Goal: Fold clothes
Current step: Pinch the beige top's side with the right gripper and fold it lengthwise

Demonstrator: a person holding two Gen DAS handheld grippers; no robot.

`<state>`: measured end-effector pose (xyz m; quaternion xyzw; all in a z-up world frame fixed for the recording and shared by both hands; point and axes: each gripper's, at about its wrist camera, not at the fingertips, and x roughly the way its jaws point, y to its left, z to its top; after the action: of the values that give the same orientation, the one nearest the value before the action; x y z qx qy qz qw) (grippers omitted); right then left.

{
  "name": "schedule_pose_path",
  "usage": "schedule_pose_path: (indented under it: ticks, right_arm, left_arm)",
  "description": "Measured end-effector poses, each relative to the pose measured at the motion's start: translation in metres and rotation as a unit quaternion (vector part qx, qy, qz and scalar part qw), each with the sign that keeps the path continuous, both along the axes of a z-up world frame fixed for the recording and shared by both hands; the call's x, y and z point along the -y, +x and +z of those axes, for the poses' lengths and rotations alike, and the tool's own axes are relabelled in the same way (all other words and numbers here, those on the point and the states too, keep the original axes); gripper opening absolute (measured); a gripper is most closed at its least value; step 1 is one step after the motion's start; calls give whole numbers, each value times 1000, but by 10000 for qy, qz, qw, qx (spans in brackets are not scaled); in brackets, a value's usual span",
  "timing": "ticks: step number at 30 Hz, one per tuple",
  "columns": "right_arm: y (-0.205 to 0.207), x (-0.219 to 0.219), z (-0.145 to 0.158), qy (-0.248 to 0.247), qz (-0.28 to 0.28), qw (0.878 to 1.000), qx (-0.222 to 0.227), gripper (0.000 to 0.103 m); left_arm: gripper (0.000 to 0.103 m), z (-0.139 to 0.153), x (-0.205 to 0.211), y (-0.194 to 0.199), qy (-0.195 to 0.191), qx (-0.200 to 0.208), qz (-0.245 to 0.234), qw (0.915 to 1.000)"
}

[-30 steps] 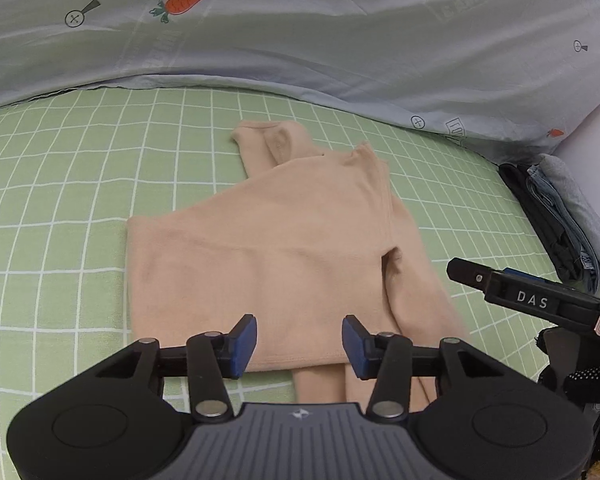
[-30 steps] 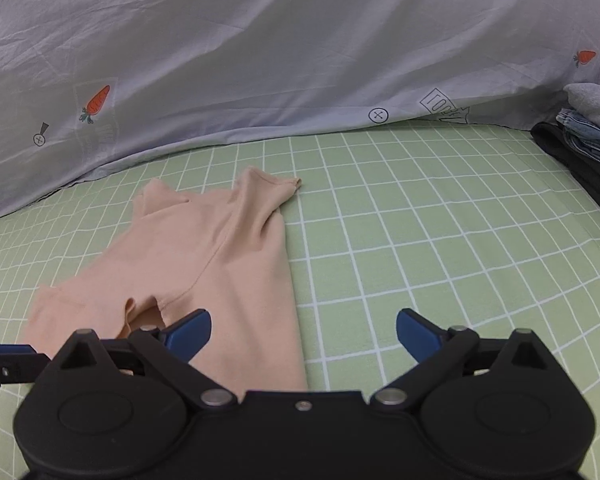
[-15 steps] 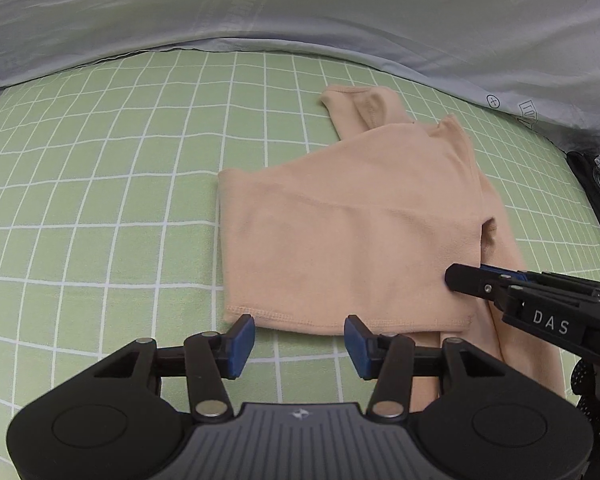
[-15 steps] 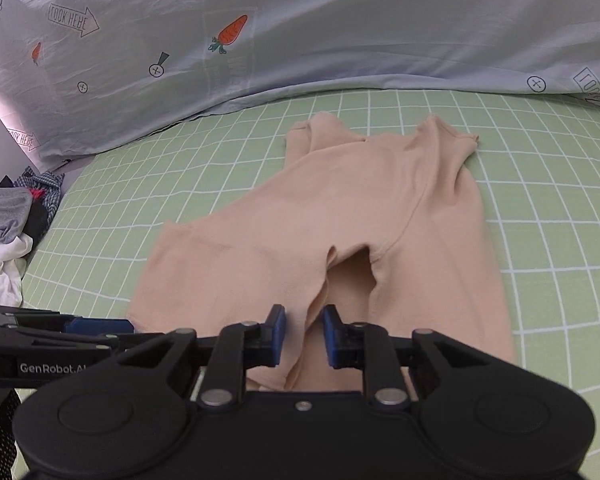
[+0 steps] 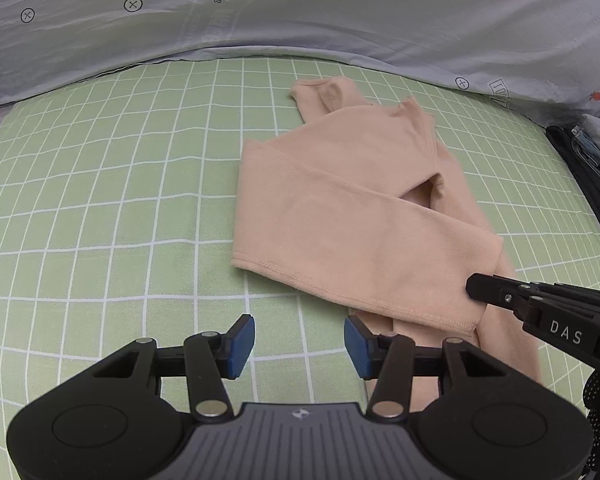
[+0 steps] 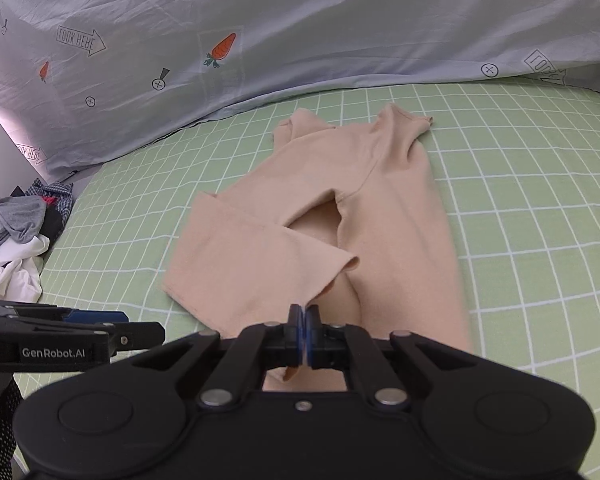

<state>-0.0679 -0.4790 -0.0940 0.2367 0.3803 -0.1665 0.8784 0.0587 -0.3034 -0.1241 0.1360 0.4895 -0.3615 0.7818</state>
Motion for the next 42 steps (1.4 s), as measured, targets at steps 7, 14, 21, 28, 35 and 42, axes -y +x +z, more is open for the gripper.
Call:
schedule_pose_path:
  ticks: [7, 14, 21, 28, 35, 42]
  right_arm:
    - [-47, -12, 0, -44, -273, 9996, -62, 2]
    - [-88, -30, -7, -37, -348, 9991, -240, 2]
    - [-116, -46, -12, -51, -344, 9990, -292, 2]
    - [-140, -56, -14, -79, -411, 9988, -264, 1]
    - [-156, -59, -17, 4, -479, 9982, -366, 1]
    - [-165, -62, -22, 95, -429, 9980, -451, 1]
  left_arm:
    - [51, -7, -4, -45, 111, -81, -304, 9994]
    - [51, -14, -13, -83, 204, -194, -457, 9986]
    - [51, -20, -25, -106, 350, -257, -464, 9980]
    - [51, -23, -34, -124, 428, -294, -512, 9973]
    - [51, -26, -39, -135, 474, -335, -502, 9971]
    - [52, -28, -40, -142, 518, -373, -463, 9969]
